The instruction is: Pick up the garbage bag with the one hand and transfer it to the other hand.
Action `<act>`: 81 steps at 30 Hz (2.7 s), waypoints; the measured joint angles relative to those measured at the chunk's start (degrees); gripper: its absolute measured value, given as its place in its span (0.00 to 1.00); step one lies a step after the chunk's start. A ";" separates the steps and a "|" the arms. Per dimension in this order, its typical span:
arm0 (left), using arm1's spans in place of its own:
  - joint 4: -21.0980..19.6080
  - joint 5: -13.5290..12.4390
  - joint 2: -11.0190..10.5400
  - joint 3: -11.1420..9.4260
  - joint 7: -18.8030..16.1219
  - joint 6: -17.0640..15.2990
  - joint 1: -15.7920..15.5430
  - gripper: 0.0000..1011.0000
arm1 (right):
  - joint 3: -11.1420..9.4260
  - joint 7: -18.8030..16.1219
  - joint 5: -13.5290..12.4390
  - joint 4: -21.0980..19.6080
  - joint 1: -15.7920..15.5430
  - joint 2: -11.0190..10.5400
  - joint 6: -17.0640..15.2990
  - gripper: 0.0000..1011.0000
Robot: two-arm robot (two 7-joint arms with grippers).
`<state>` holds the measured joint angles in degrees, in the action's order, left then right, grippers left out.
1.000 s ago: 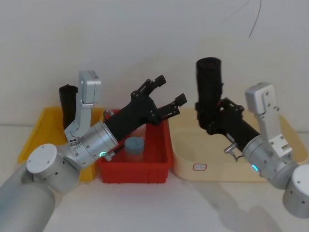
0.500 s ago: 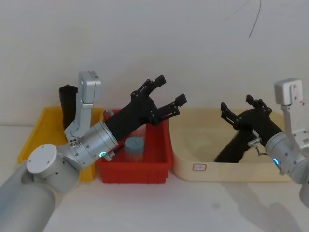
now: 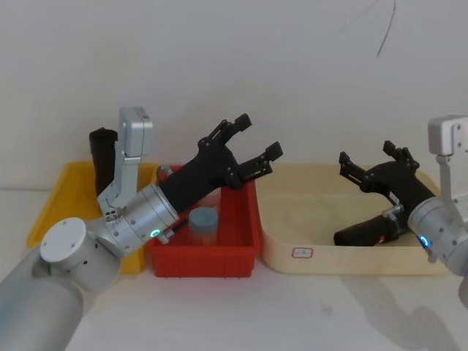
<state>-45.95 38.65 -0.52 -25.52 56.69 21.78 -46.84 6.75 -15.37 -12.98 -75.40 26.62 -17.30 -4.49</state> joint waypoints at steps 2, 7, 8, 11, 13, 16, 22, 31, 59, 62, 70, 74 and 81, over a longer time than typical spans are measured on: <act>-0.06 0.00 -0.03 -0.01 -0.05 0.03 0.04 0.99 | -0.05 -0.14 -0.32 -0.68 -0.19 -0.01 0.02 0.99; -0.68 -0.07 -0.33 -0.01 -0.81 0.31 0.35 0.99 | 0.05 -0.62 -0.87 -2.05 -0.53 -0.01 0.05 0.99; -1.24 -0.20 -0.59 0.05 -1.50 0.56 0.64 0.99 | 0.09 -0.71 -0.96 -2.30 -0.59 -0.01 0.05 0.99; -2.35 -0.64 -1.17 0.26 -2.75 1.03 1.21 0.99 | 0.42 -1.35 -1.48 -3.52 -0.89 0.02 0.05 0.99; -2.89 -0.93 -1.46 0.39 -3.53 1.30 1.51 0.99 | 0.73 -1.72 -1.81 -4.28 -1.07 0.07 0.02 0.99; -4.20 -1.49 -2.22 0.79 -5.05 1.75 2.27 0.99 | 1.07 -2.18 -2.16 -4.86 -1.21 0.12 -0.03 0.99; -7.08 -2.93 -3.87 1.80 -8.76 2.68 4.02 0.99 | 2.37 -3.70 -3.10 -5.97 -1.37 0.40 -0.15 0.99; -12.14 -5.68 -7.04 4.19 -15.26 3.58 7.68 0.99 | 4.52 -6.03 -4.17 -5.98 -0.87 0.96 -0.09 0.99; -22.66 -13.58 -15.12 13.33 -33.75 3.42 21.18 0.99 | 15.63 -16.04 -5.67 0.23 3.95 4.50 -0.86 0.99; -23.30 -14.22 -15.77 14.34 -35.28 3.25 22.55 0.99 | 17.00 -16.89 -5.25 0.82 4.56 4.58 -1.80 0.99; -24.07 -15.03 -16.59 15.56 -37.20 3.09 24.28 0.99 | 20.02 -19.10 -4.68 2.68 6.43 4.84 -4.86 0.99; -24.31 -15.29 -16.85 15.97 -37.84 3.04 24.83 0.99 | 20.54 -19.70 -4.91 3.62 7.14 5.10 -6.04 0.99; -24.61 -15.58 -17.18 16.46 -38.59 2.98 25.49 0.99 | 20.19 -19.93 -6.71 5.02 8.06 5.87 -8.36 0.99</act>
<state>-70.56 23.07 -17.69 -9.06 18.10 24.77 -21.35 26.94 -35.29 -19.69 -70.38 34.67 -11.43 -12.85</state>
